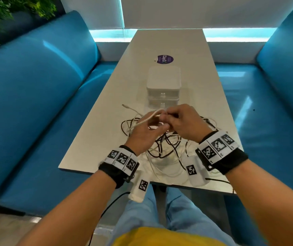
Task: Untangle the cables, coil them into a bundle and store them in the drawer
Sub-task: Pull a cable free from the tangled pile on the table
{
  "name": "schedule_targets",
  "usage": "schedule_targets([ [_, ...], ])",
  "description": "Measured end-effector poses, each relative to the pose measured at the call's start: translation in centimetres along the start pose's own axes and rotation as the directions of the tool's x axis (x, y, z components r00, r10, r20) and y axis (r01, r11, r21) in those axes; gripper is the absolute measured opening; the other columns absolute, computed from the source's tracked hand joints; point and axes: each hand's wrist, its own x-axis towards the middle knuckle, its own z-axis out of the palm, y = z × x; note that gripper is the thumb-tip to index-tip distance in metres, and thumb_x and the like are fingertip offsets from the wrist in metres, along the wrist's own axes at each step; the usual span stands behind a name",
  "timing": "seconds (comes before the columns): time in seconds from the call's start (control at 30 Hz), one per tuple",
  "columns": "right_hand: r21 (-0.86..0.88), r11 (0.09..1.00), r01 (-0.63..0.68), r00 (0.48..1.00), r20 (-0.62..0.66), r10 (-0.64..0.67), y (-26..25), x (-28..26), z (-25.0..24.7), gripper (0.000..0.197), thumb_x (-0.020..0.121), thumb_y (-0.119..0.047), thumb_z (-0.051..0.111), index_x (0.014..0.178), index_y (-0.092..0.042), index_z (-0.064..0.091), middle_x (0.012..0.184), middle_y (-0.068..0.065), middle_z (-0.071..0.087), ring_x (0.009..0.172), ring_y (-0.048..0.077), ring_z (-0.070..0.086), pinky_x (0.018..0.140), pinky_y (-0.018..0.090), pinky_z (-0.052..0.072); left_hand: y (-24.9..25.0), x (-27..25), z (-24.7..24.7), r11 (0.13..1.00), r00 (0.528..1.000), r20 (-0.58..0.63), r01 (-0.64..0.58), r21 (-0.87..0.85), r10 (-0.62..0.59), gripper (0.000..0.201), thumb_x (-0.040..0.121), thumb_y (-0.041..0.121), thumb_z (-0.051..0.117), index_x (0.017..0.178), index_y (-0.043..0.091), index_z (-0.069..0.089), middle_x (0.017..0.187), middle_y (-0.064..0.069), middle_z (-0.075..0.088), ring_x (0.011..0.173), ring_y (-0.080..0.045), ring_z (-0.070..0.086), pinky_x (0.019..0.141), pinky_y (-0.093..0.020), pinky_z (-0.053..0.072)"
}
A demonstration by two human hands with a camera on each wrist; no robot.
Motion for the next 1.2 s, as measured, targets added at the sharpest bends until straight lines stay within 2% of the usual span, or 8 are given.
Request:
schedule_targets([
  [0.1,0.167,0.986,0.026,0.988,-0.154,-0.001,-0.2,0.1,-1.5,0.016,0.091,-0.015,0.063,0.079,-0.01,0.071,0.066,0.007,0.068,0.058,0.019,0.066,0.063,0.03,0.057,-1.8,-0.5,1.7,0.985,0.996,0.093,-0.018,0.172,0.002,0.004,0.089,0.019,0.066,0.088,0.019,0.07,0.08,0.003,0.067,0.074,-0.005,0.058,0.072,-0.027,0.047],
  [0.2,0.211,0.977,0.01,0.972,-0.23,0.04,0.0,0.1,-3.4,0.018,0.093,-0.009,0.059,0.077,-0.011,0.07,0.066,0.004,0.065,0.056,0.015,0.063,0.061,0.029,0.058,-3.2,-1.0,1.9,0.968,0.995,0.095,-0.017,0.252,-0.007,0.019,0.09,0.026,0.064,0.074,0.018,0.069,0.071,0.005,0.067,0.069,-0.006,0.059,0.07,-0.024,0.045],
  [0.53,0.288,0.958,0.018,0.881,-0.457,0.121,1.4,1.0,-8.1,0.015,0.094,-0.005,0.057,0.085,-0.008,0.068,0.063,0.004,0.061,0.046,0.007,0.058,0.056,0.024,0.057,-4.9,-1.5,0.4,0.933,0.997,0.068,-0.044,0.358,0.021,0.014,0.087,0.023,0.068,0.073,0.02,0.072,0.08,-0.002,0.069,0.085,-0.016,0.06,0.082,-0.035,0.046],
  [0.63,0.284,0.959,0.0,0.878,-0.458,0.135,2.1,0.6,-8.4,0.017,0.094,-0.004,0.055,0.085,-0.009,0.068,0.064,0.005,0.061,0.046,0.006,0.058,0.054,0.021,0.056,-5.5,-1.3,0.1,0.946,0.998,0.044,-0.053,0.321,0.041,0.013,0.083,0.024,0.072,0.072,0.03,0.069,0.076,0.006,0.067,0.084,-0.014,0.061,0.082,-0.031,0.047],
  [0.77,0.308,0.951,0.001,0.852,-0.499,0.16,2.8,0.2,-8.7,0.016,0.094,-0.003,0.054,0.086,-0.006,0.068,0.064,0.007,0.061,0.045,0.006,0.057,0.053,0.02,0.055,-5.5,-0.9,0.2,0.955,0.998,0.015,-0.056,0.291,0.054,0.004,0.082,0.022,0.074,0.08,0.018,0.073,0.079,0.006,0.066,0.083,-0.012,0.062,0.079,-0.018,0.046],
  [0.87,0.333,0.942,-0.026,0.825,-0.526,0.208,3.6,0.0,-8.8,0.014,0.094,-0.006,0.056,0.087,-0.001,0.068,0.065,0.008,0.06,0.044,0.007,0.055,0.052,0.021,0.055,-5.2,-0.8,0.4,0.975,1.0,0.014,-0.016,0.224,0.013,0.007,0.083,0.019,0.073,0.077,0.023,0.072,0.075,0.008,0.067,0.079,-0.011,0.063,0.077,-0.022,0.049],
  [1.1,-0.002,0.908,-0.418,0.846,-0.364,0.389,7.9,-1.6,-8.8,0.022,0.09,-0.032,0.063,0.091,-0.011,0.071,0.073,0.005,0.067,0.07,0.023,0.063,0.076,0.04,0.056,-2.9,-0.6,0.1,0.995,0.998,0.025,0.056,0.08,-0.058,0.025,0.093,0.016,0.059,0.07,0.015,0.07,0.064,0.004,0.064,0.061,0.0,0.055,0.065,-0.013,0.042],
  [1.2,-0.163,0.907,-0.388,0.881,-0.354,0.313,6.3,-2.4,-7.9,0.016,0.088,-0.034,0.065,0.087,-0.019,0.069,0.072,-0.002,0.064,0.078,0.021,0.06,0.08,0.034,0.049,-2.8,-0.2,0.1,0.991,0.994,0.092,0.046,0.125,-0.058,0.022,0.093,0.02,0.058,0.08,0.009,0.072,0.068,-0.003,0.064,0.068,-0.009,0.057,0.071,-0.022,0.044],
])
